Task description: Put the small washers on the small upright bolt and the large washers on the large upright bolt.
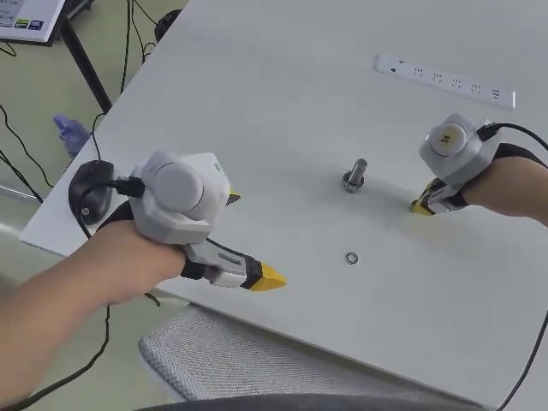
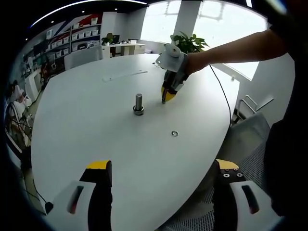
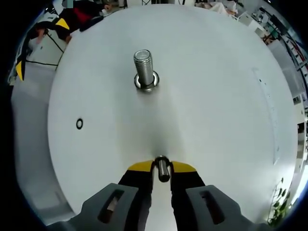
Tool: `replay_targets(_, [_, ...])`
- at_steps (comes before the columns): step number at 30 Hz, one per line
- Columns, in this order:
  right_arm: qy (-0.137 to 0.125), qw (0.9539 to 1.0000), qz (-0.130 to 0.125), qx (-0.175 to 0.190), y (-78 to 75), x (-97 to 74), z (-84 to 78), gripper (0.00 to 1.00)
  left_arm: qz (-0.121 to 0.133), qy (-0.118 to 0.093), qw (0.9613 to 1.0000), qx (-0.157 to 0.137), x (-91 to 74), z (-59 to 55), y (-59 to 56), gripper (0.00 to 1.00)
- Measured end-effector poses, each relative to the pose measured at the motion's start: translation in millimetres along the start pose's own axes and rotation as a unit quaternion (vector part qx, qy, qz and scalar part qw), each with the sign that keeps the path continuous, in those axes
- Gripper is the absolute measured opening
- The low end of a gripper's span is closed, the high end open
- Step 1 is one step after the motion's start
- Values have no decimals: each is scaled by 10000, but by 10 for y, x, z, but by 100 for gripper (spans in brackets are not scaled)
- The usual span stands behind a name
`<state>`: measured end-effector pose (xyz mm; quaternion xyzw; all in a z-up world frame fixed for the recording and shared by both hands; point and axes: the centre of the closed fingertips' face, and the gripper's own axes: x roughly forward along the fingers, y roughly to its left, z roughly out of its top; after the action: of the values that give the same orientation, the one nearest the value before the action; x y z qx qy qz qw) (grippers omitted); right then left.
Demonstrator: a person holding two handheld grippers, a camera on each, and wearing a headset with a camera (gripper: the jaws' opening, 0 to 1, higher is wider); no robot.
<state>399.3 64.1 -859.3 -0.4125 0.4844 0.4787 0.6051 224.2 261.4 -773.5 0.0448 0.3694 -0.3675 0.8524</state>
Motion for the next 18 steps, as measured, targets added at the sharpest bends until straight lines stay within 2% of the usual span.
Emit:
replay_targets(8, [-32,10000,40,-22,8,2,0,25,12,-10,10000,16,-30,-2,-12,87])
replay_targets(18, [-41,9999,80,-48,12,-37,-9,32,0,11,10000,74,-44,-3,-38,86])
